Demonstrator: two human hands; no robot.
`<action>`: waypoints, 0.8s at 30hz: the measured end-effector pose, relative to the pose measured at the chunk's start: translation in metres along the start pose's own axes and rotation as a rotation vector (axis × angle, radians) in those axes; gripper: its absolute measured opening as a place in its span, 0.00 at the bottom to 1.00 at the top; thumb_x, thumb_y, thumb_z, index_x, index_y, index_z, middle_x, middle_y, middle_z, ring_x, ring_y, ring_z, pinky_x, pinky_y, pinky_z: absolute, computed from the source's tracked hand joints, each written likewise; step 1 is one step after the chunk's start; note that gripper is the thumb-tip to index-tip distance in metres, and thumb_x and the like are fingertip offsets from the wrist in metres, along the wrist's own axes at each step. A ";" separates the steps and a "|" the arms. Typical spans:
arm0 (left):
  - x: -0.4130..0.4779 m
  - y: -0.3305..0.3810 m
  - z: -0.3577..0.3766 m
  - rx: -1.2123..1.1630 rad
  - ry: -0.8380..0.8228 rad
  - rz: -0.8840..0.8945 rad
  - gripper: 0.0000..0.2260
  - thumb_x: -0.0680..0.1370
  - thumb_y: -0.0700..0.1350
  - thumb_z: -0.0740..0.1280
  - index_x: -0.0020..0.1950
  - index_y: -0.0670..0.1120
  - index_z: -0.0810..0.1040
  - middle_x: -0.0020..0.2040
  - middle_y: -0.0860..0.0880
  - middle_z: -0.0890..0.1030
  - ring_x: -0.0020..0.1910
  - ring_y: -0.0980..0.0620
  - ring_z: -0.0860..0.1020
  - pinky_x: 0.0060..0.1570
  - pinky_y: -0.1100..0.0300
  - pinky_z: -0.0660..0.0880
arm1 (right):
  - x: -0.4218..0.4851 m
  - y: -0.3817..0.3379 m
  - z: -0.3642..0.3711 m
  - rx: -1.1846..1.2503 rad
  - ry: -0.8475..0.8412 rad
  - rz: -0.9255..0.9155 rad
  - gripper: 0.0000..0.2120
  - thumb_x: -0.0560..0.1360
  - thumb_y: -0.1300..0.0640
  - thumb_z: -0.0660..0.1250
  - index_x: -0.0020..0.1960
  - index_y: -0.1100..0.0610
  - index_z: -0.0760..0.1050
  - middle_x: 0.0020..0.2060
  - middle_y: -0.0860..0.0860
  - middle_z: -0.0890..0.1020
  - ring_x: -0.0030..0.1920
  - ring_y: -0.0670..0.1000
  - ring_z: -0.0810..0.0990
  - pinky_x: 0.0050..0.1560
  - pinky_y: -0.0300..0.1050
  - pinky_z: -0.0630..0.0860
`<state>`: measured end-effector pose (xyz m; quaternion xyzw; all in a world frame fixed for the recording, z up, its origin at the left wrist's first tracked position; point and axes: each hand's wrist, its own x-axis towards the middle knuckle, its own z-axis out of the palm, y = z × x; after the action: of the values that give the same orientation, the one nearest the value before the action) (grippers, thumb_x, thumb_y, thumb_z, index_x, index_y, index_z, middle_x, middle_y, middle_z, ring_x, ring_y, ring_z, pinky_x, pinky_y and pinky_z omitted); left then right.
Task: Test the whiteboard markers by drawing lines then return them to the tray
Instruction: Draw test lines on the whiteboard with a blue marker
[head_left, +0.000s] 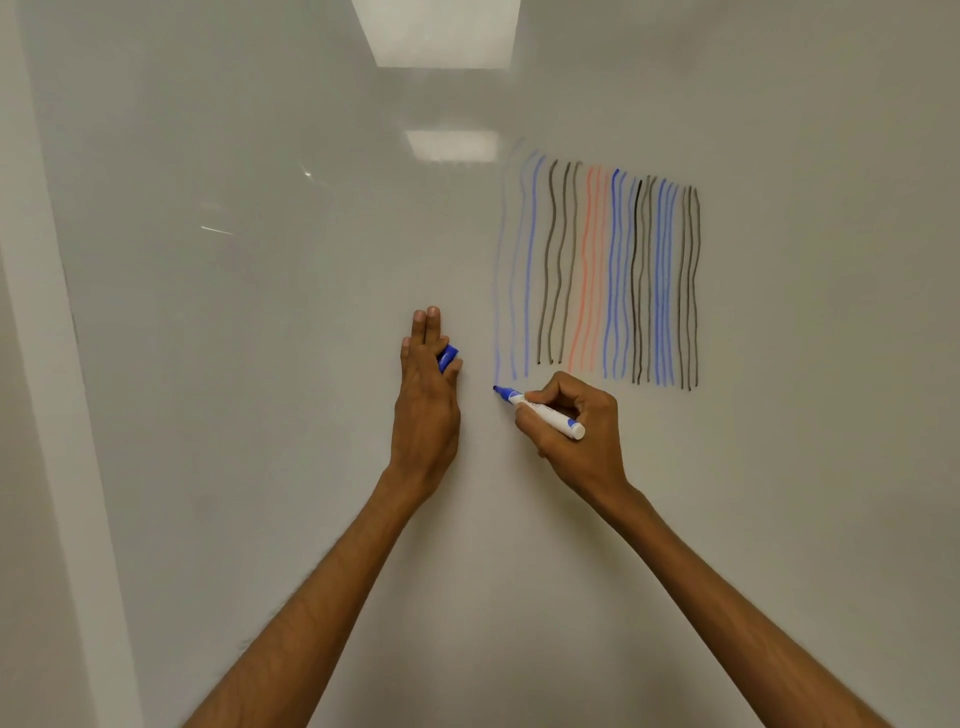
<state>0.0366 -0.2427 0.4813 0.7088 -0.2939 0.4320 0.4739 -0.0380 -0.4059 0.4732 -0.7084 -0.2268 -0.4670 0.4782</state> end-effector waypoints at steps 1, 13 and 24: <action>-0.005 0.005 -0.001 -0.053 -0.006 -0.047 0.25 0.85 0.44 0.53 0.79 0.50 0.46 0.79 0.56 0.48 0.79 0.57 0.51 0.78 0.56 0.51 | -0.004 -0.001 -0.002 0.024 0.002 0.017 0.08 0.71 0.55 0.75 0.41 0.59 0.79 0.35 0.51 0.83 0.31 0.51 0.80 0.28 0.49 0.79; -0.123 0.039 -0.025 -0.248 -0.102 -0.351 0.06 0.84 0.48 0.58 0.57 0.49 0.72 0.52 0.54 0.82 0.49 0.56 0.82 0.50 0.58 0.78 | -0.077 -0.021 -0.030 0.425 0.128 0.437 0.03 0.74 0.63 0.71 0.47 0.59 0.83 0.35 0.57 0.84 0.24 0.53 0.76 0.22 0.38 0.65; -0.190 0.046 -0.033 -0.362 -0.353 -0.407 0.08 0.82 0.46 0.61 0.57 0.45 0.77 0.50 0.52 0.83 0.47 0.48 0.84 0.51 0.56 0.80 | -0.151 -0.015 -0.027 0.375 0.007 0.612 0.03 0.75 0.64 0.71 0.44 0.60 0.82 0.31 0.56 0.82 0.24 0.52 0.76 0.22 0.38 0.64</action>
<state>-0.0992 -0.2278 0.3370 0.7210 -0.2961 0.1396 0.6107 -0.1309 -0.4042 0.3498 -0.6418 -0.0844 -0.2545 0.7184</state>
